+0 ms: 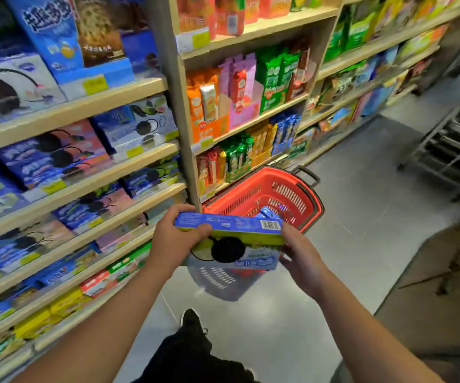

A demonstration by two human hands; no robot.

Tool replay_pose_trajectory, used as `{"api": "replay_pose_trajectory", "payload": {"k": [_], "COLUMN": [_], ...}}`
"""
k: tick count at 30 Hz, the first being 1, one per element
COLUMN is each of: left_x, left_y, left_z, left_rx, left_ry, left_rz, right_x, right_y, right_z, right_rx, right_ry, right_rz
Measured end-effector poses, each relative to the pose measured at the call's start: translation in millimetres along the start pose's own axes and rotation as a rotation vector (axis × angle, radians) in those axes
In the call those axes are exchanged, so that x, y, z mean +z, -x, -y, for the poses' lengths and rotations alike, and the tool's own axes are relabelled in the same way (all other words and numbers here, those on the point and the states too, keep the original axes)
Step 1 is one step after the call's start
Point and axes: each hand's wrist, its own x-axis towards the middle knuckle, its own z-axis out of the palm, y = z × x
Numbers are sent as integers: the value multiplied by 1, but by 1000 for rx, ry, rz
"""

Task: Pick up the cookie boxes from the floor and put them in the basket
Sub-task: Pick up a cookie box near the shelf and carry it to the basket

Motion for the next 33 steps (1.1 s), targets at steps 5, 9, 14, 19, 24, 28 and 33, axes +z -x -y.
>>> {"api": "replay_pose_trajectory", "payload": {"k": [5, 9, 14, 19, 24, 28, 33], "left_x": [56, 93, 118, 130, 158, 198, 258], "left_y": [-49, -110, -188, -245, -286, -311, -358], "left_z": [-4, 3, 9, 24, 41, 57, 91], "left_rx": [-79, -162, -269, -383, -433, -499, -470], "left_ry": [71, 72, 66, 18, -69, -119, -214], "left_rz": [96, 165, 224, 354, 452, 507, 556], "right_x": [-19, -39, -42, -45, -61, -87, -133], "right_y": [-39, -95, -174, -230, -267, -300, -364], "right_z": [5, 15, 32, 38, 24, 4, -31], "right_rx": [-160, -233, -204, -112, -7, 85, 176], "right_ry": [30, 173, 276, 178, 54, 45, 121], "right_rz": [-294, -413, -460, -535, -602, -650, -656]}}
